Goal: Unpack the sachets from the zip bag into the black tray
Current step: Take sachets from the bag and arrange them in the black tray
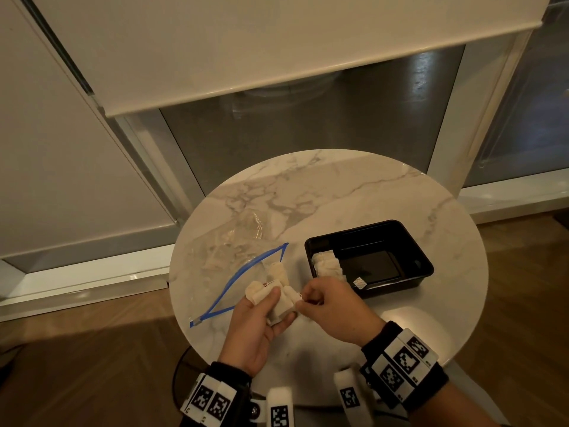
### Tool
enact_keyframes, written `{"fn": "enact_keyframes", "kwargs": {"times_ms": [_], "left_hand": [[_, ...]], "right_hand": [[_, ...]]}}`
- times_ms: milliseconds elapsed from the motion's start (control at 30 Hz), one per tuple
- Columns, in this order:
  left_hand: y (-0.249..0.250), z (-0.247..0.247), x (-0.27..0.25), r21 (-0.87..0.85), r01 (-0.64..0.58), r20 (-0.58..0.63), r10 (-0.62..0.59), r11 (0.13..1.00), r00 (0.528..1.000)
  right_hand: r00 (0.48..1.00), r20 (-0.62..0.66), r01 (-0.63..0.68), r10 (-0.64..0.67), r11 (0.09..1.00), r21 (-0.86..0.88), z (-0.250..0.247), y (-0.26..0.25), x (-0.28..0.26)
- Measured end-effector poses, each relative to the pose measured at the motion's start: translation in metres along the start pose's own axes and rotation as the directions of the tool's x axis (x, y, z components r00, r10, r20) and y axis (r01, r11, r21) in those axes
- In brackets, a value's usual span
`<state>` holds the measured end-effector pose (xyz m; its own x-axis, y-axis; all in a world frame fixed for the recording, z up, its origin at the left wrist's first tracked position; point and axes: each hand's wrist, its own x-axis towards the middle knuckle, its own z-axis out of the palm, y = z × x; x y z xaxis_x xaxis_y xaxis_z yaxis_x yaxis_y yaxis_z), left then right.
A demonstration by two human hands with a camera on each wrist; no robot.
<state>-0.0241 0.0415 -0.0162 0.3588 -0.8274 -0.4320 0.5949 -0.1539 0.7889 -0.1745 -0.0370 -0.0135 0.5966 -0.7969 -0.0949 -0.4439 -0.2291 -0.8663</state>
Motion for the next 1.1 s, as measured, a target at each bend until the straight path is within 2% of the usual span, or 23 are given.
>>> {"fn": "enact_keyframes", "kwargs": {"times_ms": [300, 400, 533, 600, 700, 767, 933, 1100], "left_hand": [[-0.003, -0.005, 0.002, 0.13, -0.042, -0.04, 0.047, 0.991, 0.998], [-0.006, -0.007, 0.003, 0.309, -0.107, -0.066, 0.134, 0.945, 0.989], [-0.012, -0.012, 0.004, 0.569, -0.196, -0.013, 0.247, 0.798, 0.969], [-0.013, -0.012, 0.009, 0.685, -0.222, 0.02, 0.287, 0.694, 0.958], [-0.013, -0.011, 0.025, 0.873, -0.237, 0.098, 0.322, 0.427, 0.942], [-0.013, -0.008, 0.035, 0.925, -0.237, 0.137, 0.321, 0.298, 0.937], [-0.018, 0.002, 0.042, 0.952, -0.242, 0.171, 0.325, 0.189, 0.93], [-0.021, -0.003, 0.042, 0.969, -0.218, 0.16, 0.378, 0.114, 0.912]], "right_hand": [[0.995, -0.098, -0.004, 0.015, 0.993, 0.117, -0.014, 0.0, 0.0], [0.989, -0.144, 0.0, 0.025, 0.984, 0.176, -0.019, 0.001, 0.001], [0.98, -0.187, -0.002, 0.074, 0.933, 0.36, -0.037, 0.005, 0.001], [0.962, -0.259, 0.01, 0.09, 0.933, 0.36, -0.049, 0.009, 0.003], [0.923, -0.374, 0.029, 0.087, 0.955, 0.294, -0.064, 0.021, 0.006], [0.912, -0.403, 0.016, 0.077, 0.975, 0.223, -0.069, 0.031, 0.01], [0.942, -0.334, -0.066, 0.038, 0.995, -0.071, -0.072, 0.049, 0.023], [0.975, -0.194, -0.158, 0.107, 0.949, -0.274, -0.063, 0.054, 0.033]]}}
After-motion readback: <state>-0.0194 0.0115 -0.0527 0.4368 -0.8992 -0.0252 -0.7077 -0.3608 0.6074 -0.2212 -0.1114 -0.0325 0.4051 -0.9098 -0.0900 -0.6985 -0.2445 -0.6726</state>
